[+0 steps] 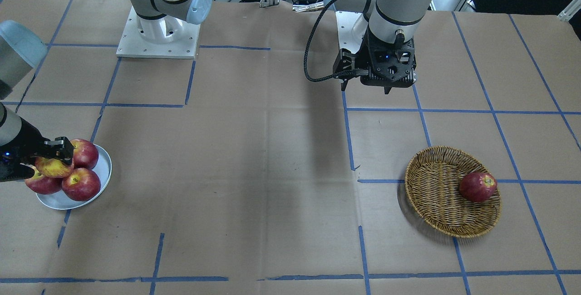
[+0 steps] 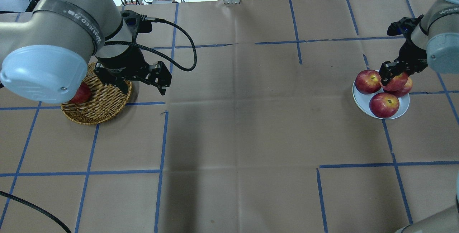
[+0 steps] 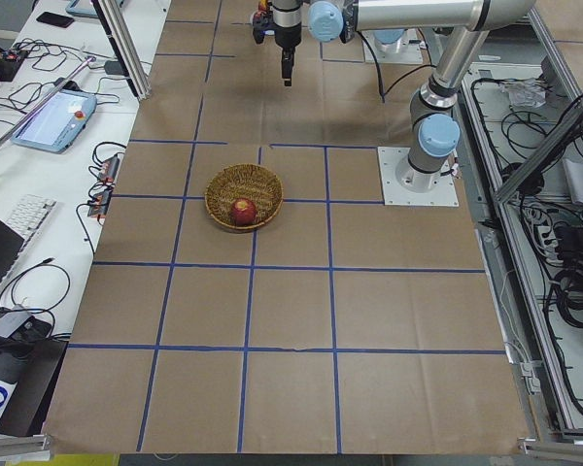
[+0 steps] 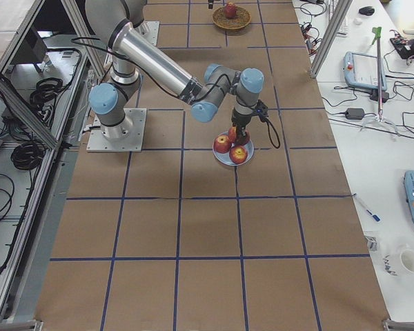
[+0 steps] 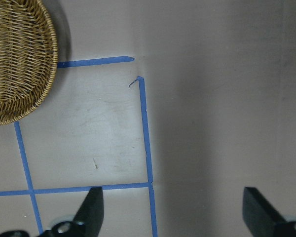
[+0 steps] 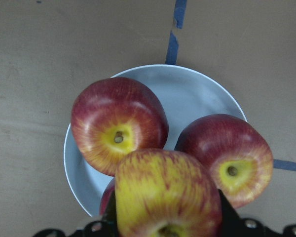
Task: Transfer apple from basket to plate
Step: 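Lower the apple onto the plate and open the right gripper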
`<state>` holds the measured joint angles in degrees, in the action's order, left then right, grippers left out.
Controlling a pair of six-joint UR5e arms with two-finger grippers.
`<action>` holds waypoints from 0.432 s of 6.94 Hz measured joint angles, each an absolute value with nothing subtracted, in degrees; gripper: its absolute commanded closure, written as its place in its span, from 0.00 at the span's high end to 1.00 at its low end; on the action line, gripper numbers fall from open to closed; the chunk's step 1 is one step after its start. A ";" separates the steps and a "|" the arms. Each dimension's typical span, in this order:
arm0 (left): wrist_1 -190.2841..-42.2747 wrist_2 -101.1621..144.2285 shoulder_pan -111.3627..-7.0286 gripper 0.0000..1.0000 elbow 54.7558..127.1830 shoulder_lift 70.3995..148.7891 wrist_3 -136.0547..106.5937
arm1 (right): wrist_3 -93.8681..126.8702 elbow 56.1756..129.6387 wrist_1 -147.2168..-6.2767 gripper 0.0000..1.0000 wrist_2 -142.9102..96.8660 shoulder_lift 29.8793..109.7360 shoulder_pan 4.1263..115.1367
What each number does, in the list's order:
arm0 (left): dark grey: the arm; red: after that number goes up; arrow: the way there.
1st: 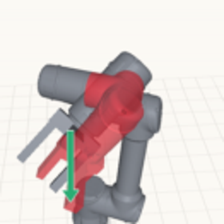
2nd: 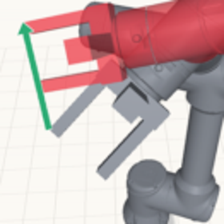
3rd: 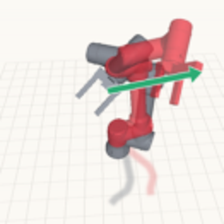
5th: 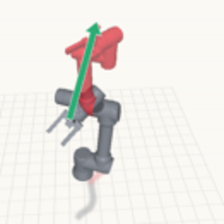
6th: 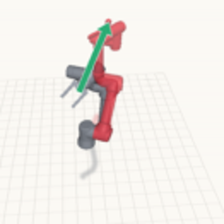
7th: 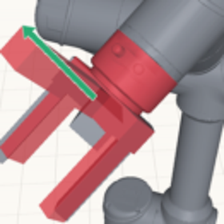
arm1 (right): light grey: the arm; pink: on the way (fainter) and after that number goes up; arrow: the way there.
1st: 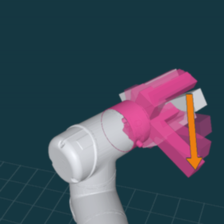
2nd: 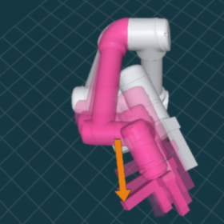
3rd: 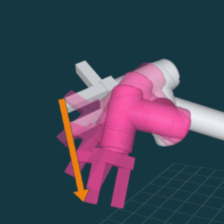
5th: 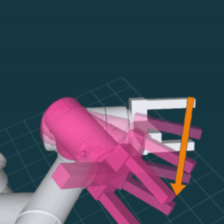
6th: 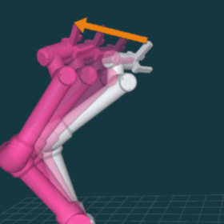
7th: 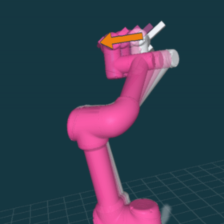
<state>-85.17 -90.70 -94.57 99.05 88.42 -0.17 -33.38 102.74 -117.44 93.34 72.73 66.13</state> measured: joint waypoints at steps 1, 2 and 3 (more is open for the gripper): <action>-85.17 -90.70 -94.57 0.99 99.08 88.42 -0.16 | -33.28 102.66 -117.46 1.00 93.42 72.70 66.11; -85.17 -90.70 -94.57 0.99 99.11 88.39 -0.12 | -33.24 102.38 -117.42 1.00 93.41 73.00 66.10; -85.17 -90.70 -94.57 0.99 99.11 88.38 -0.11 | -33.17 101.76 -117.12 1.00 93.27 73.91 66.21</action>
